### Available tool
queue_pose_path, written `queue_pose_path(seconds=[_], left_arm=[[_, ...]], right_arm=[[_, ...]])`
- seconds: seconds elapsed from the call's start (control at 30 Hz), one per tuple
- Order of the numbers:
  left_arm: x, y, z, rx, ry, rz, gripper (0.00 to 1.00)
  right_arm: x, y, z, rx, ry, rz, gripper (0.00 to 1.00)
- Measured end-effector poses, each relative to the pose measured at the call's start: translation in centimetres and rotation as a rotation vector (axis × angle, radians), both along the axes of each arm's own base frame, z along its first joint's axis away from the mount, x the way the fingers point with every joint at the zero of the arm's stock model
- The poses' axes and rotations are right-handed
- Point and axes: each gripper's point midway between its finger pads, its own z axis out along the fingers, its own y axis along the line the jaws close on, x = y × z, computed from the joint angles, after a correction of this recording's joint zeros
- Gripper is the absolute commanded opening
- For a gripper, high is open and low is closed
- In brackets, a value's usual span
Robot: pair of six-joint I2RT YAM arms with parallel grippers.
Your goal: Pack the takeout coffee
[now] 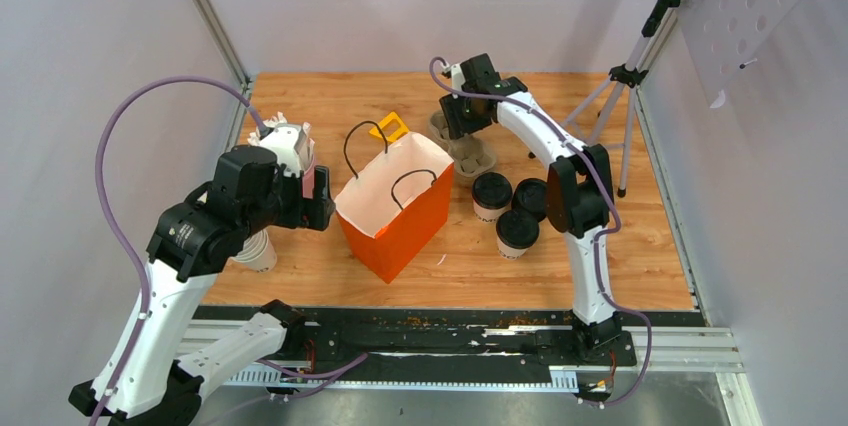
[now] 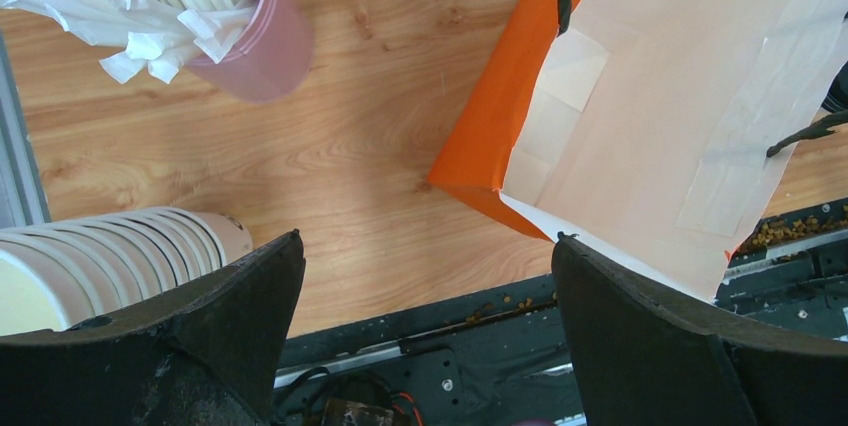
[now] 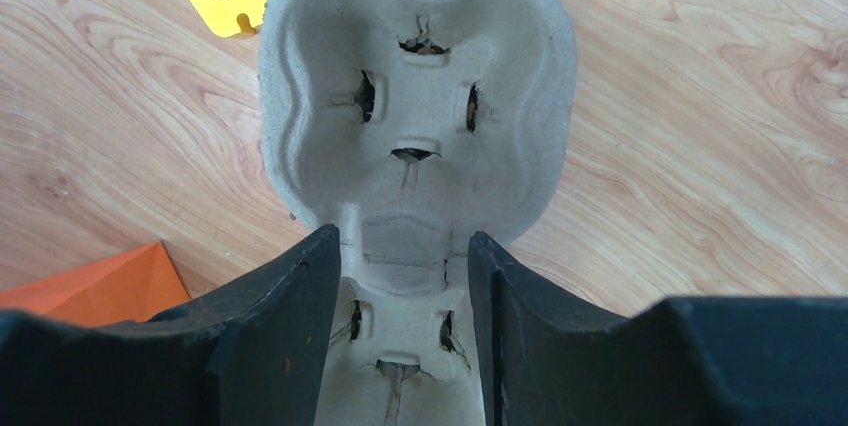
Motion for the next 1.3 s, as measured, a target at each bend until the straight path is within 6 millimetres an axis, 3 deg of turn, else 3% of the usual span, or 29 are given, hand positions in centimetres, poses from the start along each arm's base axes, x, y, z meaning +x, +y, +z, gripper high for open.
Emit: queue_pose_path(seconds=[0.2, 0.5, 0.9, 1.07, 1.3], left_arm=[[0.0, 0.1, 0.0, 0.002, -0.002, 0.002, 1.0], [-0.1, 0.2, 0.3, 0.0, -0.011, 0.006, 1.0], [-0.8, -0.1, 0.6, -0.032, -0.013, -0.015, 1.0], [-1.0, -0.8, 0.2, -0.06, 0.022, -0.026, 0.99], [-1.4, -1.4, -1.6, -0.113, 0.098, 0.021, 0.91]], right_arm=[[-0.3, 0.2, -1.1, -0.016, 0.023, 0.001, 0.48], [-0.7, 0.1, -1.5, -0.043, 0.032, -0.002, 0.29], [-0.7, 0.1, -1.4, -0.045, 0.032, 0.0, 0.29], [-0.7, 0.1, 0.3, -0.044, 0.016, -0.003, 0.3], [-1.2, -0.3, 5.1, -0.02, -0.055, -0.004, 0.31]])
